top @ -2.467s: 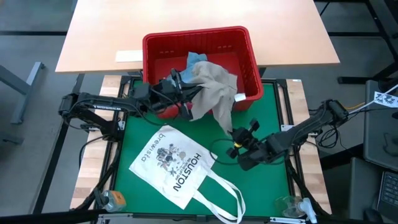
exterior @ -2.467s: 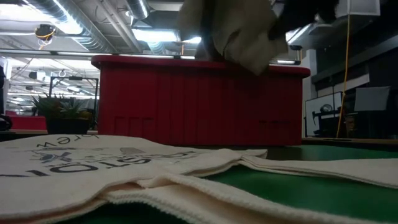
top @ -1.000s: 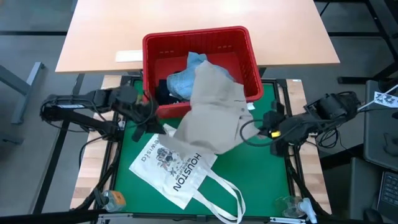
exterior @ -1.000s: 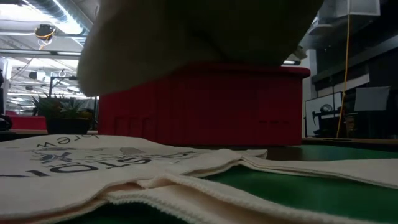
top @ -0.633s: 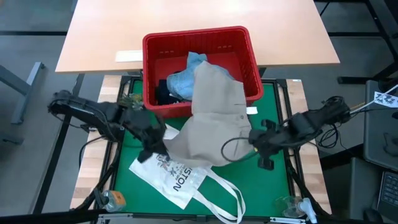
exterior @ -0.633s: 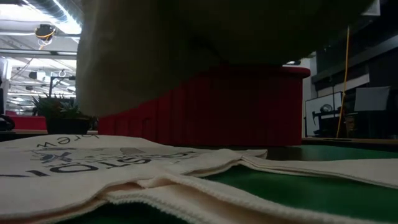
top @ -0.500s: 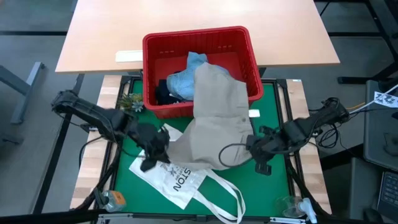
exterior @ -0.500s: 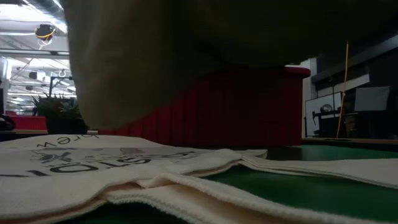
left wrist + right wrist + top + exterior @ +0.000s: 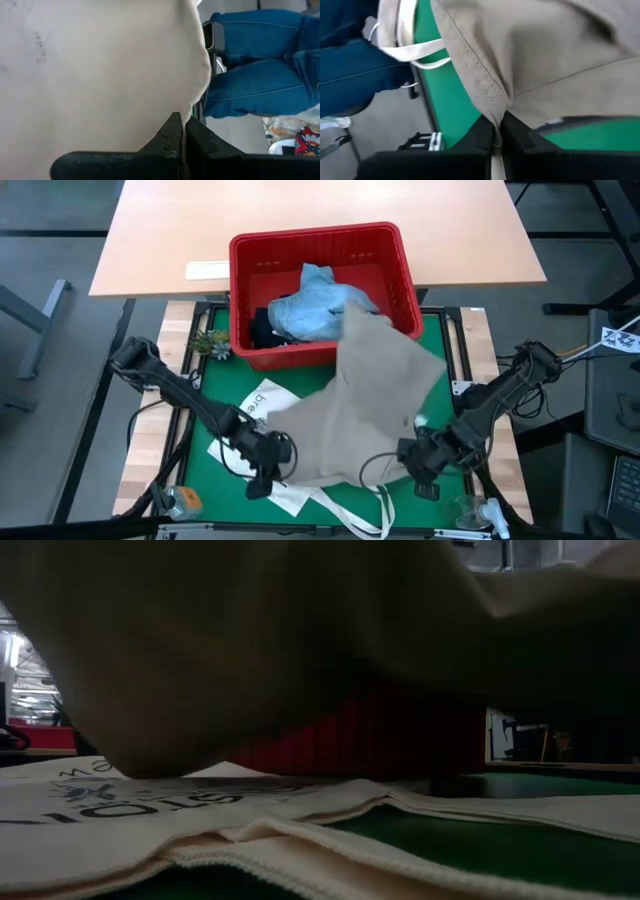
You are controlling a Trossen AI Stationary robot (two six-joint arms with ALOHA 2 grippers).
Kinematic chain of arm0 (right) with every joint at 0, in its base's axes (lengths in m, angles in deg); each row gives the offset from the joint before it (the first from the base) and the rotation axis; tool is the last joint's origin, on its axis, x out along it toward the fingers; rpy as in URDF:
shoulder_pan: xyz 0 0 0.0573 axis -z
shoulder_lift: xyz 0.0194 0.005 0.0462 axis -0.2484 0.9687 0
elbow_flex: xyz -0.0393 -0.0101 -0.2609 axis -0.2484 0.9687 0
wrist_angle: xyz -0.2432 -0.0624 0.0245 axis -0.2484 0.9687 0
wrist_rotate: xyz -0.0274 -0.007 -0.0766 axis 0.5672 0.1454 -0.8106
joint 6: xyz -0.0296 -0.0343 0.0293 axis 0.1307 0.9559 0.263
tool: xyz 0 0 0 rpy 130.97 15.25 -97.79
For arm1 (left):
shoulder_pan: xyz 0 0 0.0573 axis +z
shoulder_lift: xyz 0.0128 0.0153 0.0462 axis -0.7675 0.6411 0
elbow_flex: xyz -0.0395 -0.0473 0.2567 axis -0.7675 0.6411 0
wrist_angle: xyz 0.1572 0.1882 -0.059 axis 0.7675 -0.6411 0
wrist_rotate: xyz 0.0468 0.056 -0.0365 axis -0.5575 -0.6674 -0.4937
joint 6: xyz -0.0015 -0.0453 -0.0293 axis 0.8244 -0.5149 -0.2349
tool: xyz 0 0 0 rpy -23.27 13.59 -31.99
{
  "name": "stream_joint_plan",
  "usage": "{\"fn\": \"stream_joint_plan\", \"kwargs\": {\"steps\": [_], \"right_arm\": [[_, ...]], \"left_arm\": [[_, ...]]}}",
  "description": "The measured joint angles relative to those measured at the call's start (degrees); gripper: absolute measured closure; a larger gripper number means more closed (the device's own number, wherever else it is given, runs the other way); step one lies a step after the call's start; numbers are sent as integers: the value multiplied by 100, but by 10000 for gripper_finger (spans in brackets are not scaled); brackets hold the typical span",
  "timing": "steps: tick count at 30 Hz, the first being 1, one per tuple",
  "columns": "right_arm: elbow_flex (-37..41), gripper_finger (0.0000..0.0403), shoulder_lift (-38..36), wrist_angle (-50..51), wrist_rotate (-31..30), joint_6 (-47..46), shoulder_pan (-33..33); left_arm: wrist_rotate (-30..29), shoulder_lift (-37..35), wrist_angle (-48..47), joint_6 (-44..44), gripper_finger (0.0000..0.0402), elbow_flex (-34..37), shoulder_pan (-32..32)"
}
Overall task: Fold Laundry from Bin
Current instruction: Fold the beige shorts
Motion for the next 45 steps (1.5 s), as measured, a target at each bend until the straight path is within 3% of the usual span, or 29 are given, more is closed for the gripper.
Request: {"fn": "stream_joint_plan", "kwargs": {"steps": [10,20,37,45], "right_arm": [[421,385,0,-864,-166,-693,-549],[507,384,0,-1305,-22,-1040,-731],[507,384,0,-1663,-17,-1039,-731],[507,378,0,-1678,473,-1164,-727]], "left_arm": [[472,690,908,-648,401,-2,-332],[347,813,1296,-898,400,-6,-609],[183,813,1317,-903,299,-6,-775],[-456,813,1315,-885,273,-6,-747]]}}
